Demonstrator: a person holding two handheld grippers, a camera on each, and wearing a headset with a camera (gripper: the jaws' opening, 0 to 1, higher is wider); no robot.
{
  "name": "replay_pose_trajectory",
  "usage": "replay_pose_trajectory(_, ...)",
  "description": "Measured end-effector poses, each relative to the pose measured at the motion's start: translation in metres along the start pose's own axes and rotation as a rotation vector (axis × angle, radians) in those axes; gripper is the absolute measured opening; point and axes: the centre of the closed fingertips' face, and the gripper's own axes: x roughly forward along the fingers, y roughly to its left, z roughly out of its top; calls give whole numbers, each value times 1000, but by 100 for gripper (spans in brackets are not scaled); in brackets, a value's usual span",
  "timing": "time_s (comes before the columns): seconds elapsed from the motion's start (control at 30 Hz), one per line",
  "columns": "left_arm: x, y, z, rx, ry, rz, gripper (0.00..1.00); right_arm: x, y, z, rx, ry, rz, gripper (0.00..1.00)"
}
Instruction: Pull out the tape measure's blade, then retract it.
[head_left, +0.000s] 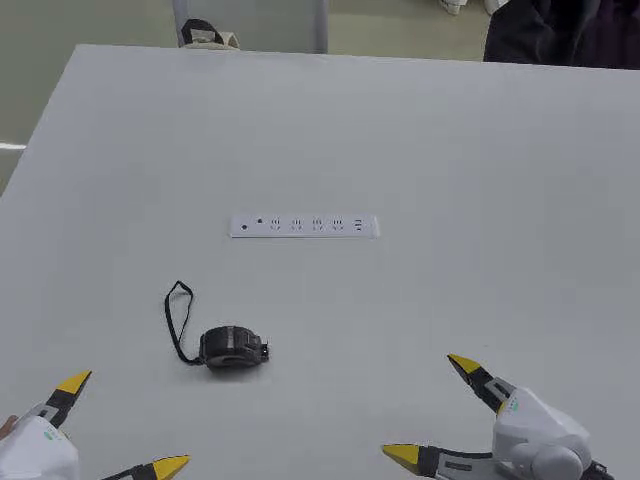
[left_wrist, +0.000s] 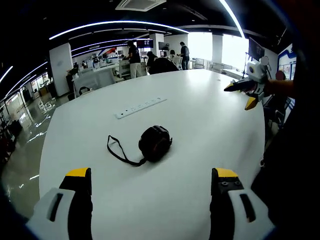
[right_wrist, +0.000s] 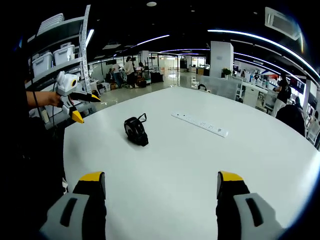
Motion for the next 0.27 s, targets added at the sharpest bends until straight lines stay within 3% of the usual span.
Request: replay_pose_trajectory(0.27, 5, -4, 4, 10, -8, -16, 99, -4, -1, 0, 18, -3, -10, 94)
